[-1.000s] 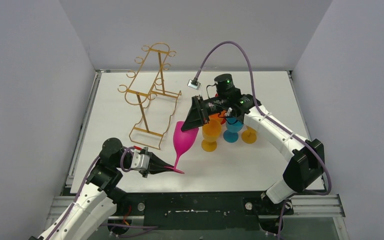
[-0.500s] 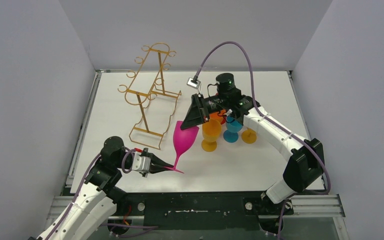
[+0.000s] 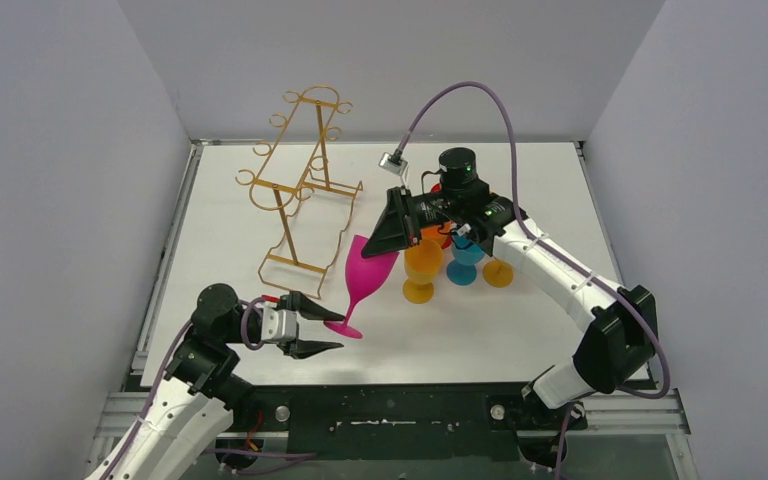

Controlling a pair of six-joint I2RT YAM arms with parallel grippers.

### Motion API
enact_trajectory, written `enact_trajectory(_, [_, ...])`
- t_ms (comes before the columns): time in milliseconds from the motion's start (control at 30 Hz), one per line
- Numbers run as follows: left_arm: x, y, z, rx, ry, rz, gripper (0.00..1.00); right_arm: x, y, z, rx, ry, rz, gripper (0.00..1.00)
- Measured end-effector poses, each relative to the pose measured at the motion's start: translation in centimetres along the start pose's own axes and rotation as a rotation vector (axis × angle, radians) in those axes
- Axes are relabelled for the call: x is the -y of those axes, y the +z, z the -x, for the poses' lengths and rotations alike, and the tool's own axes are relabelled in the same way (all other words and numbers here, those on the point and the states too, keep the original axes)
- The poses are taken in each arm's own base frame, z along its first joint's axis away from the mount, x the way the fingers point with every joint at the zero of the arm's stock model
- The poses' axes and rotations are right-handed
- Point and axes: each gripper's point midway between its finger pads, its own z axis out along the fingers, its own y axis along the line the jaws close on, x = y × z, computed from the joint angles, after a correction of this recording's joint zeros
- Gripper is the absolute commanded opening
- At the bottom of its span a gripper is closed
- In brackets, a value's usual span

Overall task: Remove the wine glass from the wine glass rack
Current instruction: Place the wine glass at the center of the board.

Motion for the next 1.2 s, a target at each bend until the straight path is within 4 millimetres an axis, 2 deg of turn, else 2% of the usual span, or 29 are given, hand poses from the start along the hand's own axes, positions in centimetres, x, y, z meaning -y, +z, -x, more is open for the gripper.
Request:
enact_trajectory(67, [0.0, 0.0, 0.2, 0.005, -0.006, 0.009, 0.48, 0.0, 0.0, 0.2, 0.012, -0.016, -0.013, 0.00])
enact_trajectory(167, [-0.3, -0.2, 0.3, 0.005, -0.012, 0.035, 0.70, 0.1, -0.1, 0.3, 0.027, -0.038, -0.032, 0.00])
enact_trajectory(467, [-1.8, -1.1, 0.1, -0.051, -0.078, 0.177, 0.83, 0.6, -0.2, -0.4, 0.079, -0.166, -0.171, 0.00])
enact_trajectory(700, [-4.4, -2.7, 1.3, -0.073, -0.096, 0.379, 0.87, 0.3, 0.9, -4.6, 0.071, -0.365, -0.310, 0.00])
enact_trajectory(867, [-6.3, -4.5, 2.0, -0.051, -0.108, 0.560, 0.88, 1.5, 0.6, -7.2, 0.064, -0.483, -0.446, 0.00])
enact_trajectory(1000, [-7.6, -5.9, 2.7, -0.007, -0.116, 0.690, 0.88, 2.4, 0.5, -10.2, 0.003, -0.549, -0.535, 0.00])
enact_trajectory(1133, [-8.5, -6.6, 2.5, 0.009, -0.144, 0.763, 0.88, 4.1, -0.7, -12.9, -0.043, -0.566, -0.620, 0.00])
enact_trajectory(1200, [-8.8, -6.8, 2.5, 0.016, -0.151, 0.785, 0.88, 5.5, -2.0, -13.8, -0.047, -0.560, -0.687, 0.00])
